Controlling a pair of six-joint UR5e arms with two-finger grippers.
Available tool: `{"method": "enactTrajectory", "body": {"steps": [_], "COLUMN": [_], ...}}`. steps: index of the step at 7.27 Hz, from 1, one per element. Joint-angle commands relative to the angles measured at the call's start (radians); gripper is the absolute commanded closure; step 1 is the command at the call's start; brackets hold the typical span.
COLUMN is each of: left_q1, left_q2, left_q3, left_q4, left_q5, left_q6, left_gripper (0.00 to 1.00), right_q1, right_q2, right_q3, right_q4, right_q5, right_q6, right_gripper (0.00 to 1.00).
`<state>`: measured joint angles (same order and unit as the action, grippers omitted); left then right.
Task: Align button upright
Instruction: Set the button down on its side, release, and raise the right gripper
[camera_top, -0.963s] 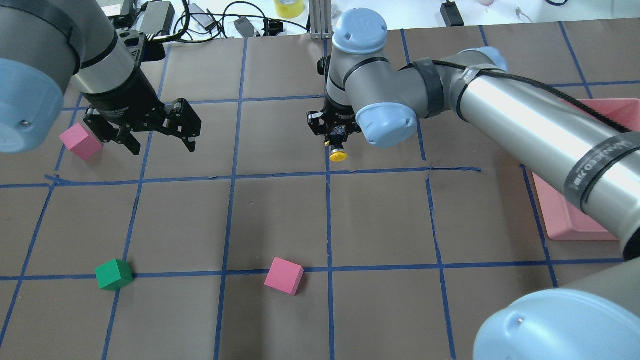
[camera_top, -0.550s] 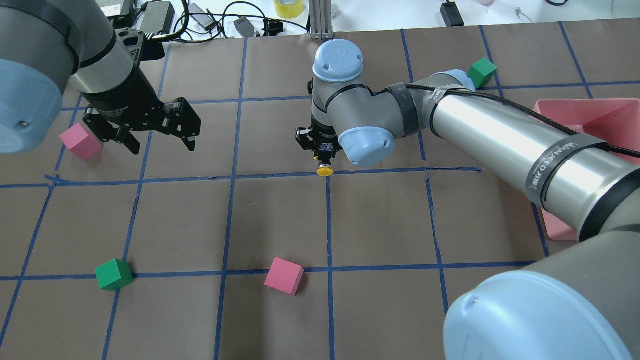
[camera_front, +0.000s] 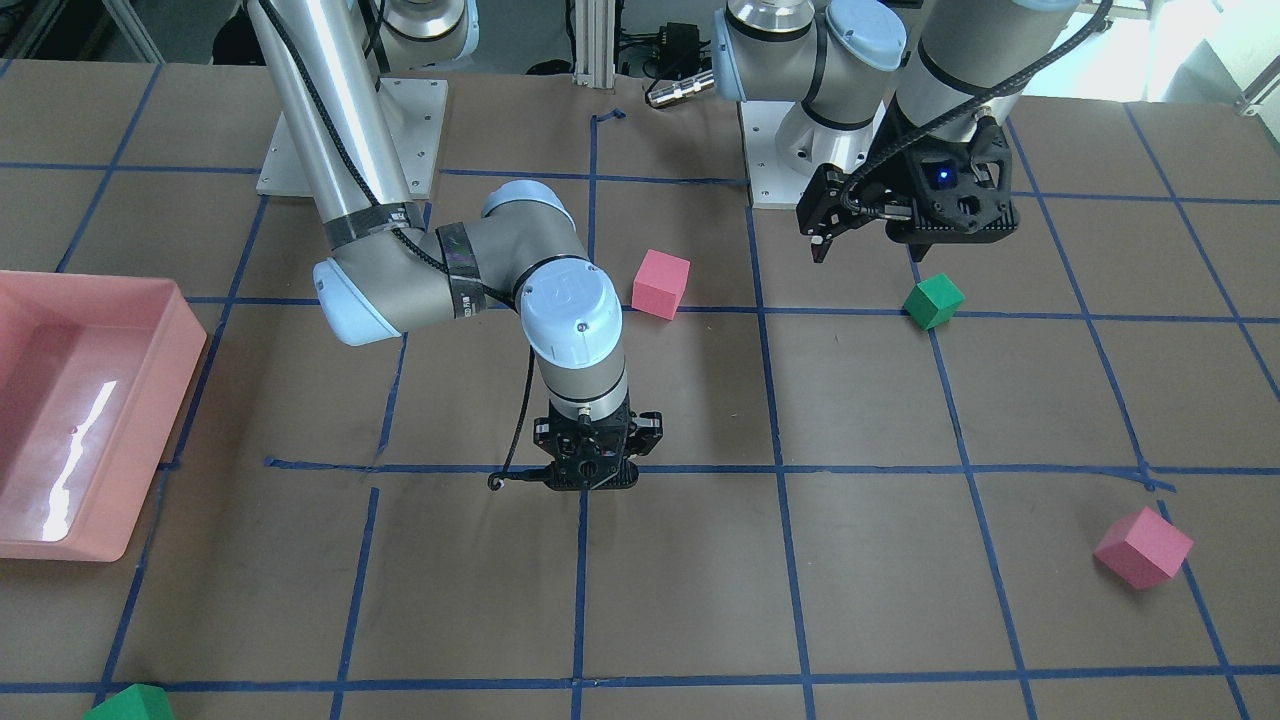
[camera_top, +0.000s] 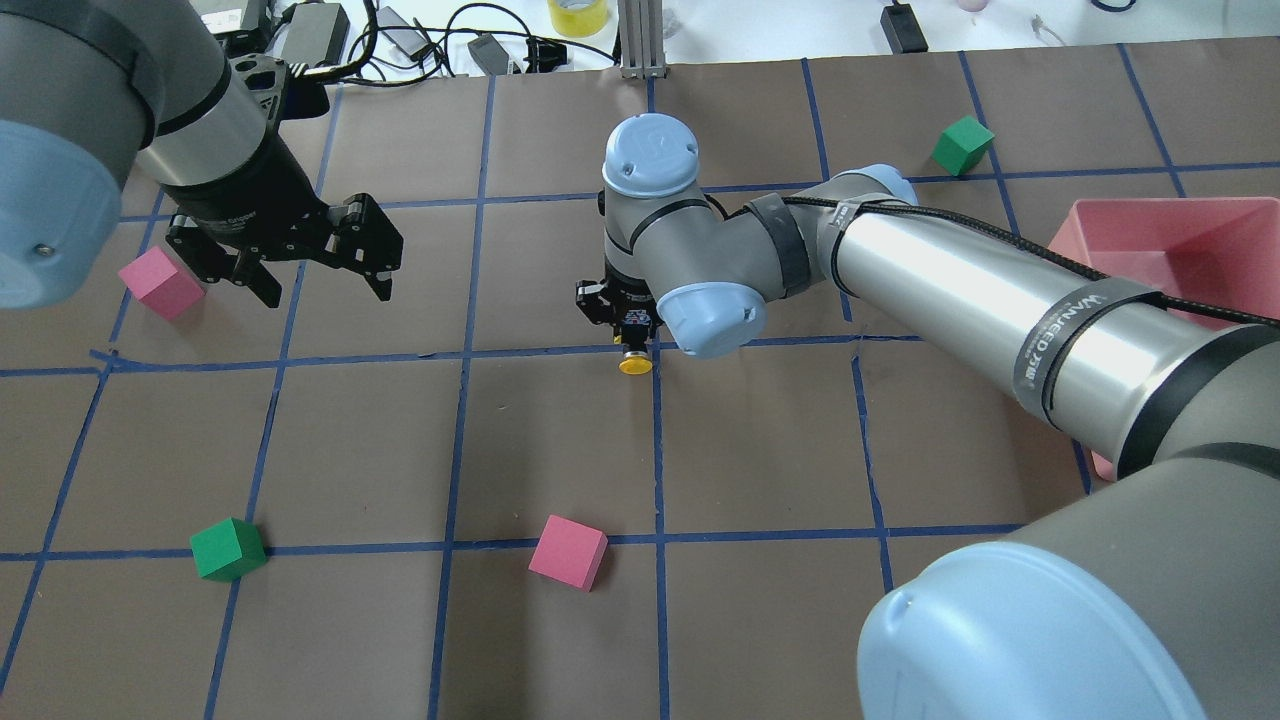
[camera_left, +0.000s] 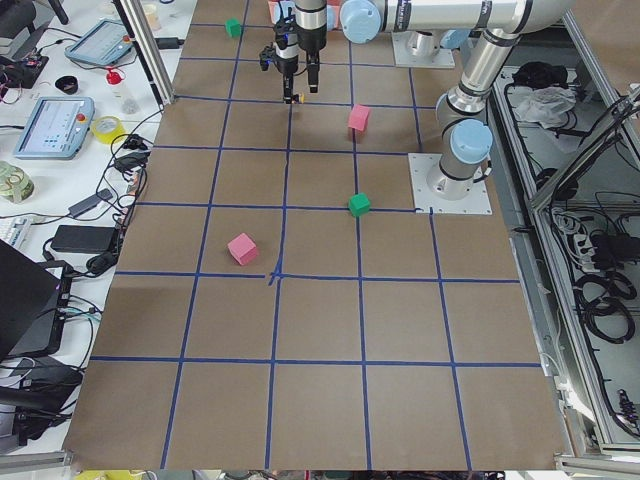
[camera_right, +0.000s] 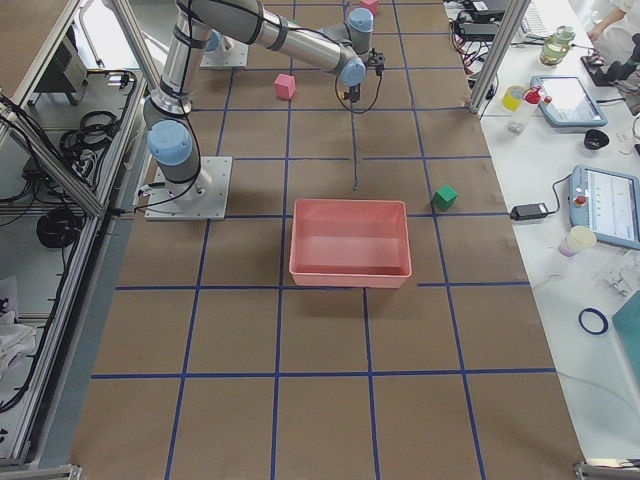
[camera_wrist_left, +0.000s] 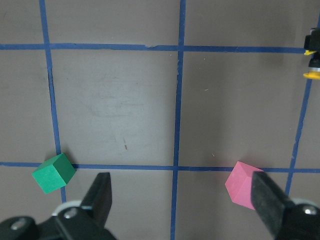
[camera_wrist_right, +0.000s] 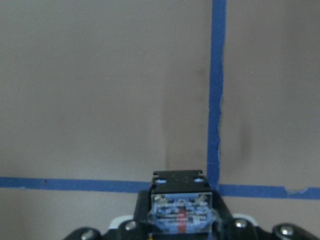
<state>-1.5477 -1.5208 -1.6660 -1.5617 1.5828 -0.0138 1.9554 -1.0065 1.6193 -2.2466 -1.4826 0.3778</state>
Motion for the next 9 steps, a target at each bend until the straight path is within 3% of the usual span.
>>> {"method": "enactTrajectory", "body": {"steps": [1,3,4,5,9], "left_q1": [-0.002,-0.026,-0.029,-0.031,-0.063], "left_q2": [-0.010,-0.012,-0.004,0.016,0.141], "left_q3": [0.000,0.000,-0.009,-0.044,-0.188], "left_q4": [0.000,0.006,0.000,0.000,0.006], "left_q5": [-0.010,-0.061,-0.060,-0.061,-0.084], "left_q6": [-0.008,-0.067,-0.068,-0.069,-0.126], "left_gripper": [0.00,0.00,0.00,0.00,0.00], "right_q1": [0.002,0.002,0.000,-0.013,-0.353], "right_q2": [0.012,0.003,-0.033,-0.126,-0.409], "right_q3": [0.025,0.040,0.025,0.013,-0.145], "right_q4": [-0.030,-0.028,-0.021,0.034,0.656], "right_q5": [0.002,0.001,-0.001,-0.001,-0.001], "right_q6": [-0.007,-0.007,-0.013,-0.026,-0.381], "right_gripper": [0.59,0.15,0.00,0.00,0.00]}}
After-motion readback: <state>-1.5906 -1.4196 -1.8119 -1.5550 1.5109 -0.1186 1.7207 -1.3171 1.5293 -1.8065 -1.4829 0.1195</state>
